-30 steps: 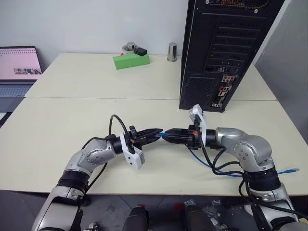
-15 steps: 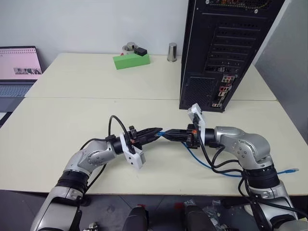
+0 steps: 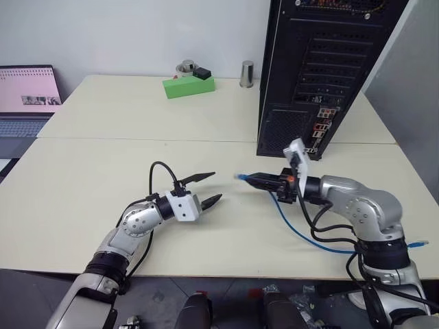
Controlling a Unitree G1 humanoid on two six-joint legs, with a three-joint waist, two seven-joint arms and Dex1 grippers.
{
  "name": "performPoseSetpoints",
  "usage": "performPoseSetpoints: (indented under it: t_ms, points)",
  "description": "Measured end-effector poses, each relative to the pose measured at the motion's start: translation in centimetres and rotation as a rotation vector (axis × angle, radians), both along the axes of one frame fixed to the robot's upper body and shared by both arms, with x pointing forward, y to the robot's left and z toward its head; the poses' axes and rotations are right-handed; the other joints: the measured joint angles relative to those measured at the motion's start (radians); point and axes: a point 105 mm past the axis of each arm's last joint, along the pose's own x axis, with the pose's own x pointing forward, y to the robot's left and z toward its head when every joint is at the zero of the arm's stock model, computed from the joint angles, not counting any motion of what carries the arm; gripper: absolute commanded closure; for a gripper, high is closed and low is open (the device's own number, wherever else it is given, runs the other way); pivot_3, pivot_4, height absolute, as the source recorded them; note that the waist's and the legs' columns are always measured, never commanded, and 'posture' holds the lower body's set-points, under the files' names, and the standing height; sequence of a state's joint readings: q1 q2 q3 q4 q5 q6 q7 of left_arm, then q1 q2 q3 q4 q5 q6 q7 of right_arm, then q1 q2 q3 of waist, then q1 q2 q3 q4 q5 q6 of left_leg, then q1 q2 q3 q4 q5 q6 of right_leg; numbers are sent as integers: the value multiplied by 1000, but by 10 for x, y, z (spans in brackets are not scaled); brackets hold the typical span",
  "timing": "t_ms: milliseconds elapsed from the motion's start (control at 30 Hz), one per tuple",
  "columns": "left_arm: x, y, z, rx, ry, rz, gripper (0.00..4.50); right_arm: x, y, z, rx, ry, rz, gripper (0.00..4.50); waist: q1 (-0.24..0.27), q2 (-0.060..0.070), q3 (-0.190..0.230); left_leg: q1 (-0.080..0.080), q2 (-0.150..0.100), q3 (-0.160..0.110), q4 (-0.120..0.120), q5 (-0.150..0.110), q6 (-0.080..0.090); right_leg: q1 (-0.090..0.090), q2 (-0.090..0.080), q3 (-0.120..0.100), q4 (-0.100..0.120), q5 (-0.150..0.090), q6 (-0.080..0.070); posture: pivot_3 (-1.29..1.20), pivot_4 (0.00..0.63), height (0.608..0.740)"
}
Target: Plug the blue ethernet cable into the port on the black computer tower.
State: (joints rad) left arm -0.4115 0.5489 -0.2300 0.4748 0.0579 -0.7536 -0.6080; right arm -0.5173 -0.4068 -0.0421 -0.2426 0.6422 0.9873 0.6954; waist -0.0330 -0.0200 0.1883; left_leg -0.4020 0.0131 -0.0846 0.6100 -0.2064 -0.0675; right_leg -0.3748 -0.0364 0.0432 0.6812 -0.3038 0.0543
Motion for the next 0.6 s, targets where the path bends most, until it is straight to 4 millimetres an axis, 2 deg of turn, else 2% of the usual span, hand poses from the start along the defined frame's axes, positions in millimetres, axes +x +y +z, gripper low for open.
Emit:
performPoseSetpoints:
  t_ms: [67,100,200,300,467,600]
  points:
    - [3,-6,2,-73,92,21,25,6,-12,4,-8,-33,-92,4500,0,0,0,0,0,0,0,0,0,0,0,0,0,0,0,0,150,740]
    - [5,-11,5,-116,132,28,25,10,-19,7,-15,-51,-143,4500,0,0,0,0,0,0,0,0,0,0,0,0,0,0,0,0,150,740]
    - [8,-38,26,-301,337,19,25,32,-51,16,-70,-163,-501,4500,-1,0,0,-1,0,-1,0,0,0,0,0,0,0,0,0,0,150,740]
    - [2,-55,40,-288,394,-17,25,41,-68,15,-68,-174,-736,4500,-7,0,0,0,1,-1,0,0,0,0,1,0,1,0,0,0,150,740]
    - [1,-80,40,-266,467,-13,25,45,-80,12,-78,-190,-968,4500,-12,1,0,0,0,-1,0,0,0,-1,1,1,1,0,0,0,150,740]
    - [10,-92,52,-312,503,17,25,46,-84,16,-69,-224,-1088,4500,-11,1,0,0,0,-1,-1,0,0,-1,1,1,1,0,0,0,150,740]
